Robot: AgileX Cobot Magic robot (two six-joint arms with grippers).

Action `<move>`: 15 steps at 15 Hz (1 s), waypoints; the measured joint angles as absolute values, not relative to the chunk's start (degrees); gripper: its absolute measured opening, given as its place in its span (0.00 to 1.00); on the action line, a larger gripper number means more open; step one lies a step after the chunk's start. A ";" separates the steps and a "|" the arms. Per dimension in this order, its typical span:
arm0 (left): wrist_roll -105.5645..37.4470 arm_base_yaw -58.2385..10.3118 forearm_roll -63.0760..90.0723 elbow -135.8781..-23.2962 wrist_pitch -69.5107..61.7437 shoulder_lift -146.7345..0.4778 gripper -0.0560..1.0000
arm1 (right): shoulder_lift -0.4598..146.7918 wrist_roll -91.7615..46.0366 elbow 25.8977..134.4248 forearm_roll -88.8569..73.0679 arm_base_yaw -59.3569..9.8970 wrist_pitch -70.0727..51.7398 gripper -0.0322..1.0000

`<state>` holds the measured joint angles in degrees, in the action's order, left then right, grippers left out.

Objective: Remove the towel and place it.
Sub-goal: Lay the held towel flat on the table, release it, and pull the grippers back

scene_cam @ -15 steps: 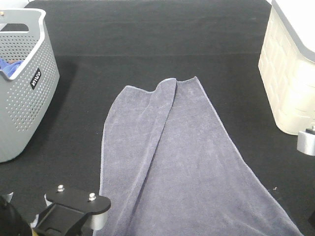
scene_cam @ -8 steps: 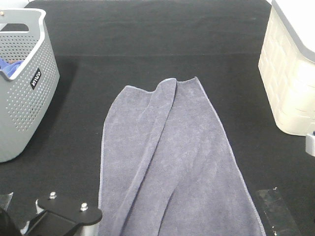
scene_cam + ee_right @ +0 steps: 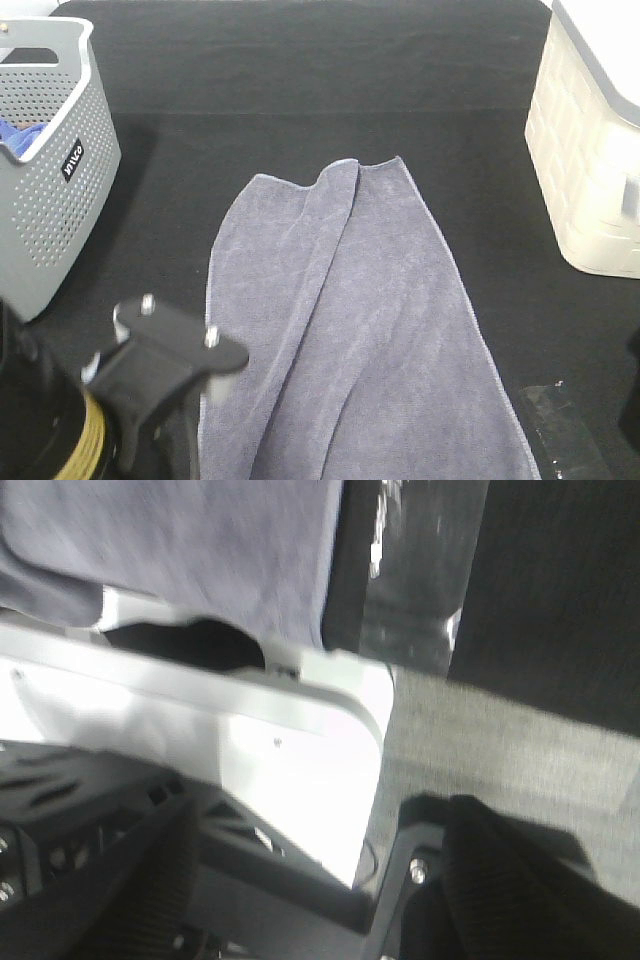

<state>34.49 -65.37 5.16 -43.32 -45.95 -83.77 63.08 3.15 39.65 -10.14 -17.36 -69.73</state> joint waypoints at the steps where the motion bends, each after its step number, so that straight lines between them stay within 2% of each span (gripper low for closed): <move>1: 37.07 -65.37 0.00 -45.21 -47.33 -83.77 0.68 | 63.08 3.15 41.31 -9.57 -17.36 -69.61 0.65; 2: 37.07 -65.37 0.00 -45.21 -47.33 -83.77 0.68 | 63.08 3.15 41.31 -9.57 -17.36 -69.61 0.65; 3: 41.94 -65.37 -10.20 -48.53 -49.50 -83.77 0.68 | 63.08 2.52 44.58 -8.25 -17.36 -67.32 0.65; 7: 46.87 -64.11 -21.08 -52.54 -50.88 -83.77 0.68 | 63.43 1.66 48.99 -7.68 -17.36 -62.91 0.61; 8: 46.75 -61.54 -21.31 -53.46 -50.88 -83.77 0.68 | 63.83 1.55 49.79 -7.68 -17.36 -62.51 0.60; 9: 43.77 -54.55 -21.72 -55.18 -50.36 -83.77 0.68 | 67.44 0.00 52.83 -7.68 -17.36 -61.76 0.56; 10: 41.94 -50.65 -21.72 -56.09 -49.10 -83.82 0.68 | 69.33 0.00 54.09 -7.51 -17.36 -61.02 0.56; 15: 31.80 -30.94 -15.41 -57.01 -32.77 -84.28 0.64 | 80.33 0.00 64.34 -7.22 -17.36 -57.47 0.47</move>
